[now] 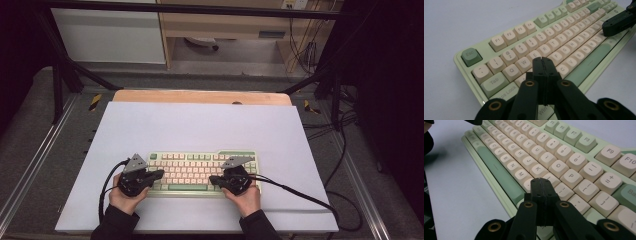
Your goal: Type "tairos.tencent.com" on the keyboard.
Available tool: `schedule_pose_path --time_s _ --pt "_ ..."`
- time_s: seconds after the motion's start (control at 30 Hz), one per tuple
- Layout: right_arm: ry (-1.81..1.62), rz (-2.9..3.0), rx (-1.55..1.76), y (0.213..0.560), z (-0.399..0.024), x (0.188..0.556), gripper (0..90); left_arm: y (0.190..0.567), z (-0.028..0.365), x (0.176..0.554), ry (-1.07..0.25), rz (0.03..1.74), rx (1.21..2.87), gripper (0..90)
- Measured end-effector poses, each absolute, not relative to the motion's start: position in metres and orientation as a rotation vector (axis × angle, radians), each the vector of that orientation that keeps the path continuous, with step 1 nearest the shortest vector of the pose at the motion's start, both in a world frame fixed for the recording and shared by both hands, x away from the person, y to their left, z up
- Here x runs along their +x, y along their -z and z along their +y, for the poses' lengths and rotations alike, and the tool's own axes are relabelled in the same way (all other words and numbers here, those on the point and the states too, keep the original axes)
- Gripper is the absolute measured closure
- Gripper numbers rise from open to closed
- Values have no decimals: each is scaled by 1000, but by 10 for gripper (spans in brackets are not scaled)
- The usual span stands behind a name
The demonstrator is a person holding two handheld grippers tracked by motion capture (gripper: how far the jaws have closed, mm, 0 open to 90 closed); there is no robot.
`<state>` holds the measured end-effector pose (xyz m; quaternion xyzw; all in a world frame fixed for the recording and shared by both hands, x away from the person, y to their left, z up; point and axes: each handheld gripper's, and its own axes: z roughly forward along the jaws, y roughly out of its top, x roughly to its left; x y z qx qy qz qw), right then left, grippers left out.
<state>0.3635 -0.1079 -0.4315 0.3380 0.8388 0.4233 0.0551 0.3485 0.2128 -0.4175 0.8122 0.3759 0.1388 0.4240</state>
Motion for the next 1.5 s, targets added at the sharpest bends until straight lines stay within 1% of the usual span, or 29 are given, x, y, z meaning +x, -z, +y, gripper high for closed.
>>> schedule_pose_path --time_s 0.4,0.93,1.5 --pt "-1267 2551 1015 434 -107 363 900 418 212 349 -347 939 2030 900" --pt "-1284 2504 1017 418 -122 363 900 417 208 348 -348 923 2039 900" --pt "-1295 2486 1035 416 -129 364 900 420 187 348 -331 888 2074 900"
